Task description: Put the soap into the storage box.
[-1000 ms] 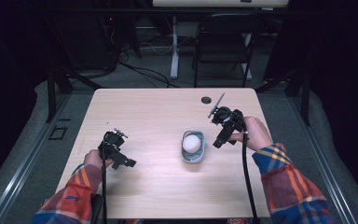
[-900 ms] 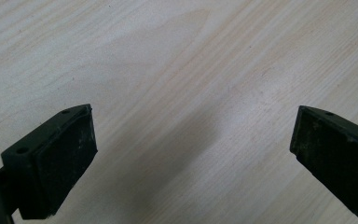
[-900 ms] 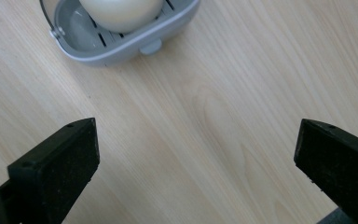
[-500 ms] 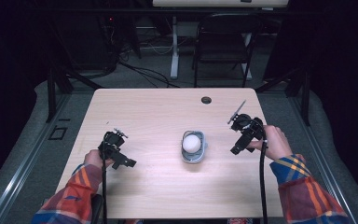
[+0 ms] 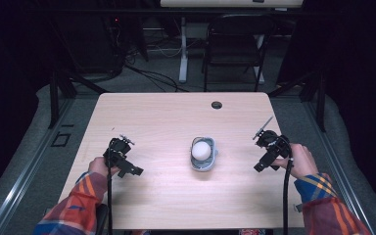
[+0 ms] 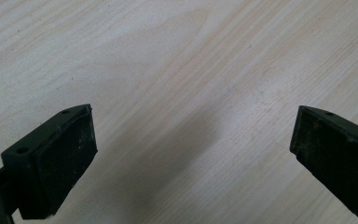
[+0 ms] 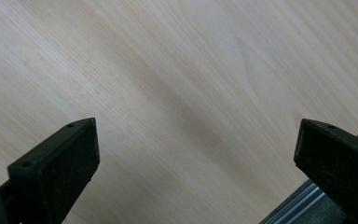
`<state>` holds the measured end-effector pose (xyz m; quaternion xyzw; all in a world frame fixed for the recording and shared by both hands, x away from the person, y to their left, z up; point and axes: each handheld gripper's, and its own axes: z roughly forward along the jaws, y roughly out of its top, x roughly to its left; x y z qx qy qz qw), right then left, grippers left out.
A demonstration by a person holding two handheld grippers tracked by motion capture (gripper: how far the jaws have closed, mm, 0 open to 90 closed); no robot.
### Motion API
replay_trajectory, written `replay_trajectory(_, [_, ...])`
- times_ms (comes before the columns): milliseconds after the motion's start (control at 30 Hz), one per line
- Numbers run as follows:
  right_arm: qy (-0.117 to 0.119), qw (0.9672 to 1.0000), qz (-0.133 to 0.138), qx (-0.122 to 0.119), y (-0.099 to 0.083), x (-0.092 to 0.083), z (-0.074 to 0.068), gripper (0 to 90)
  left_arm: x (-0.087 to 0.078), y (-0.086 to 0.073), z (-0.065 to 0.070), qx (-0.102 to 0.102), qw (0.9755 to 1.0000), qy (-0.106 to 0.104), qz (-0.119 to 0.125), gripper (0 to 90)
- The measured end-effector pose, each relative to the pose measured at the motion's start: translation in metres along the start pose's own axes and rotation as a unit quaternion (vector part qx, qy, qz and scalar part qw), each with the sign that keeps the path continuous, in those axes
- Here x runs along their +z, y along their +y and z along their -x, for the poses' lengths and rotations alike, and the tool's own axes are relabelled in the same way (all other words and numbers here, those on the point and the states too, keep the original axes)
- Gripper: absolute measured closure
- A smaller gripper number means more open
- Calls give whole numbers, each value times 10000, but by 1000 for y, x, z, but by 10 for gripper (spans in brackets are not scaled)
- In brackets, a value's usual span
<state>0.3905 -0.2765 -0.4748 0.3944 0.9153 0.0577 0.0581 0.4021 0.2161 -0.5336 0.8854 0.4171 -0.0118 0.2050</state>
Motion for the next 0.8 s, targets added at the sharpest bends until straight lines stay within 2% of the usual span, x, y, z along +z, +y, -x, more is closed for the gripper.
replay_trajectory(67, [78, 9999, 49, 103, -6, 7, 1, 0, 0, 0, 0, -36, 10000, -16, 2, 1])
replay_trajectory(133, [58, 9999, -118, 53, -10, 10, 3, 0, 0, 0, 0, -41, 10000, -20, -2, 1])
replay_trajectory(200, [115, 9997, -106, 165, -16, 17, 3, 0, 0, 0, 0, -7, 10000, -5, -3, 1])
replay_trajectory(267, [54, 9996, -244, 99, -20, 21, 5, 1, 0, 0, 0, -12, 10000, -13, -8, 1])
replay_trajectory(300, [85, 9996, -161, 213, -23, 26, 4, 3, 0, 0, 0, -36, 10000, -23, -5, 1])
replay_trajectory(333, [40, 9991, -423, 34, -24, 25, 7, 5, 0, 0, 0, -36, 10000, -20, -2, 1])
replay_trajectory(367, [107, 9993, -166, 307, -29, 32, 3, 8, 0, 0, 0, -35, 10000, -24, -6, 1])
replay_trajectory(467, [159, 9990, -400, 151, -35, 40, 5, 20, 0, 0, 0, 30, 10000, -15, 7, 1])
replay_trajectory(500, [206, 9989, -345, 260, -38, 45, 4, 23, -1, 0, 0, 31, 10000, -14, 18, 1])
replay_trajectory(533, [200, 9989, -356, 241, -40, 49, 3, 28, -1, 0, 0, 33, 10000, -19, 22, 1])
replay_trajectory(567, [159, 9984, -522, 150, -41, 52, 4, 29, -1, 0, 0, 31, 10000, -22, 25, 1])
replay_trajectory(600, [195, 9987, -313, 338, -45, 59, 2, 34, -1, 0, 0, 37, 10000, -22, 24, 1])
replay_trajectory(633, [176, 9987, -248, 408, -47, 63, 1, 44, -1, 0, 0, 38, 10000, -26, 26, 1])
replay_trajectory(667, [107, 9979, -633, 119, -45, 59, 4, 51, -1, 0, 0, 39, 10000, -29, 27, 1])
replay_trajectory(700, [97, 9974, -701, 123, -46, 59, 6, 51, -1, 0, 0, 36, 10000, -33, 24, 1])
replay_trajectory(767, [134, 9980, -555, 266, -48, 61, 6, 51, -1, 1, 0, 36, 10000, -37, 7, 1])
replay_trajectory(800, [126, 9977, -621, 231, -48, 61, 6, 51, 0, 1, 0, 47, 10000, -41, 5, 1])
